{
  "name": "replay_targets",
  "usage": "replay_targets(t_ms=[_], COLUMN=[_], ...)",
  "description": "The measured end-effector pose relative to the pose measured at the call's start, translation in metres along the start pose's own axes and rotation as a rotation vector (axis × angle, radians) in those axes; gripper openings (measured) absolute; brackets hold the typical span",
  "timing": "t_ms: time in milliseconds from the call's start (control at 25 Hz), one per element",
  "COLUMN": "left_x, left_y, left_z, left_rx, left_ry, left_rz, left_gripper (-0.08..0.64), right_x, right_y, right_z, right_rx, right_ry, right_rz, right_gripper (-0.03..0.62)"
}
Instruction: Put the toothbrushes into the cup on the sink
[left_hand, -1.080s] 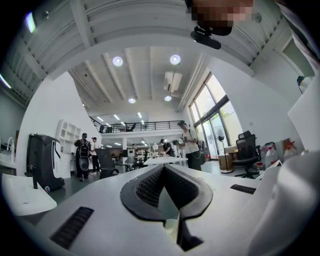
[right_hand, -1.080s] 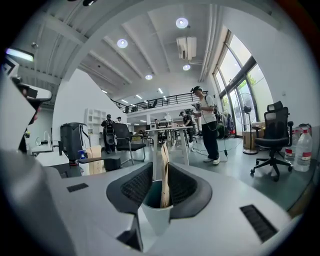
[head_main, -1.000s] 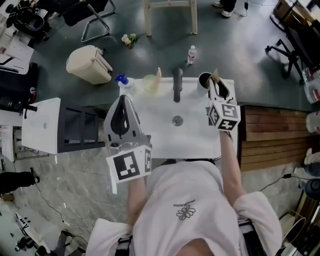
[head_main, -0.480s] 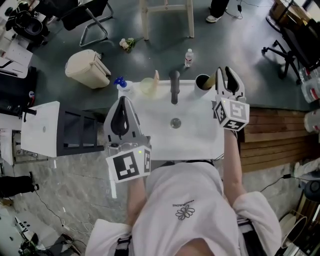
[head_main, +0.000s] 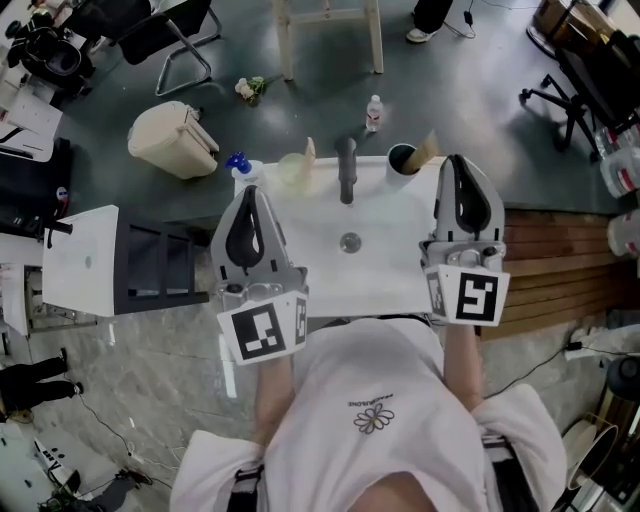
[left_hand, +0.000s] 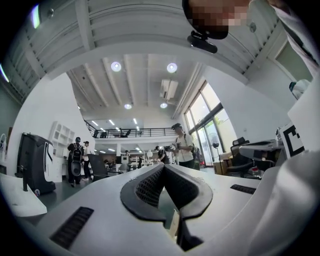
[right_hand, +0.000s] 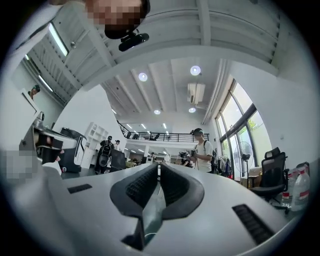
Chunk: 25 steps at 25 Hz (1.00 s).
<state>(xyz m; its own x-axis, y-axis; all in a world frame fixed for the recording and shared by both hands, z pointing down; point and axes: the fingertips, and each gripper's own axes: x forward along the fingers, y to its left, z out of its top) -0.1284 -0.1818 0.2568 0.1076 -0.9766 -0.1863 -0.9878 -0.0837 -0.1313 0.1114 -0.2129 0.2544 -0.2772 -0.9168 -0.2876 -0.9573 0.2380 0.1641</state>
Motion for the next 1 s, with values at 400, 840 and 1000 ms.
replay_targets(t_ms=[400,840,1000], left_x=[-0.001,-0.001,0.0], left_y=[-0.01,-0.01,-0.011], left_z=[0.005,0.007,0.006], left_rx=[0.017,0.013,-0.014], left_ry=[-0.044,-0.048,-0.042], left_rz=[-0.033,-0.031,-0.02], left_gripper=[0.017,0.017,0.016], right_x=[-0.023,-0.023,-0.023], right_y=[0.022,0.016,0.015], right_z=[-0.015,-0.012,-0.013], right_rx=[-0.001,0.012,0.033], right_ry=[0.096,0.083,0.083], right_rz=[0.013,0.002,0.013], right_gripper=[0.011,0.012,0.011])
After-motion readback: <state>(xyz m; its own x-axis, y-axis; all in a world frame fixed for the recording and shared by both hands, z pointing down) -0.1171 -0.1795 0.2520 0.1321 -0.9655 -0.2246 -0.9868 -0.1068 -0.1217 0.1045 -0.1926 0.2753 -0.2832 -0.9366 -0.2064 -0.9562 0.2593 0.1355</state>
